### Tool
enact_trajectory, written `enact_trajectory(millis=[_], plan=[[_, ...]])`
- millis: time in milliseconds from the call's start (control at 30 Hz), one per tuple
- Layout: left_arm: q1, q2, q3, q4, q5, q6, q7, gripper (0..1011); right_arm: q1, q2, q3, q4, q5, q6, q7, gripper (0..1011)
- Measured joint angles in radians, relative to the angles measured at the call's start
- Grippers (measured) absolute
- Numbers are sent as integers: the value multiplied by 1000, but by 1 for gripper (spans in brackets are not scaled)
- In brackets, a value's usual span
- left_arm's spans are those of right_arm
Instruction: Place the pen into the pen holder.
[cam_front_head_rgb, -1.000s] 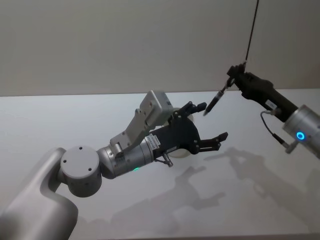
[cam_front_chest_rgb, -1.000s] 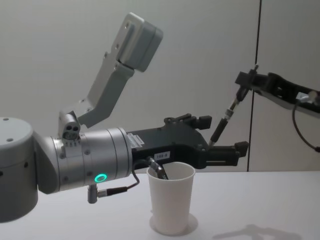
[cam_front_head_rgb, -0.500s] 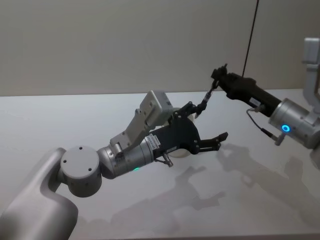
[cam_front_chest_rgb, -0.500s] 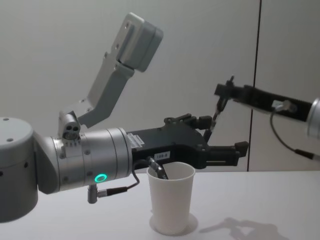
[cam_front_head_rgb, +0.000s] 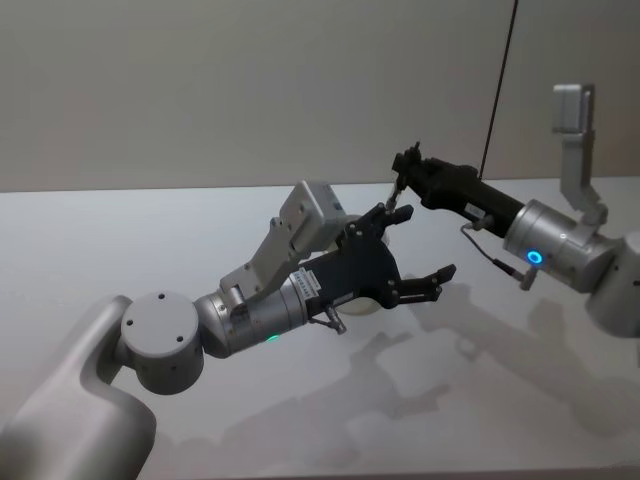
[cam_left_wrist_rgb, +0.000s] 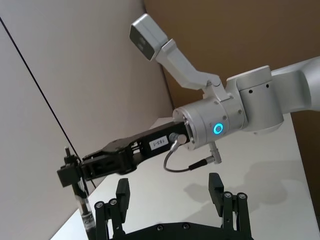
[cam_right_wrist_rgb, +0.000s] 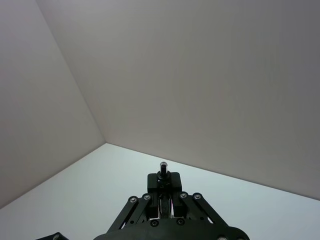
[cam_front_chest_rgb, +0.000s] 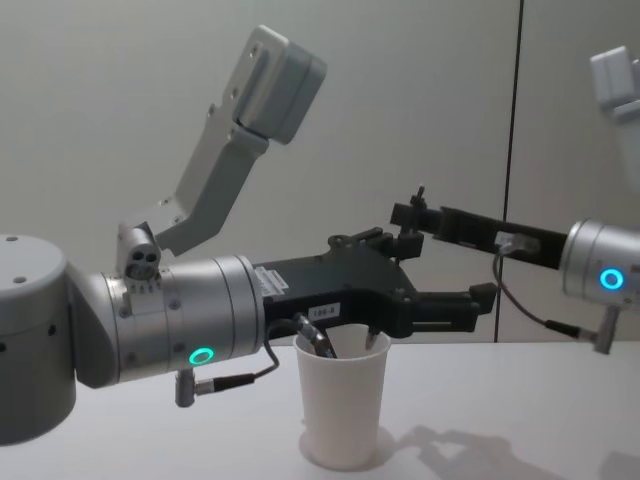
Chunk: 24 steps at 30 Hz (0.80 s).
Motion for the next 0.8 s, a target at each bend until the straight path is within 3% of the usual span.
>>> enact_trajectory(millis=[567, 800], plan=[[0, 0, 0, 0, 0, 0, 0, 1003, 71, -46, -46, 135, -16, -65, -19, 144], [0, 0, 0, 0, 0, 0, 0, 1003, 89, -57, -61, 169, -31, -83, -27, 334]])
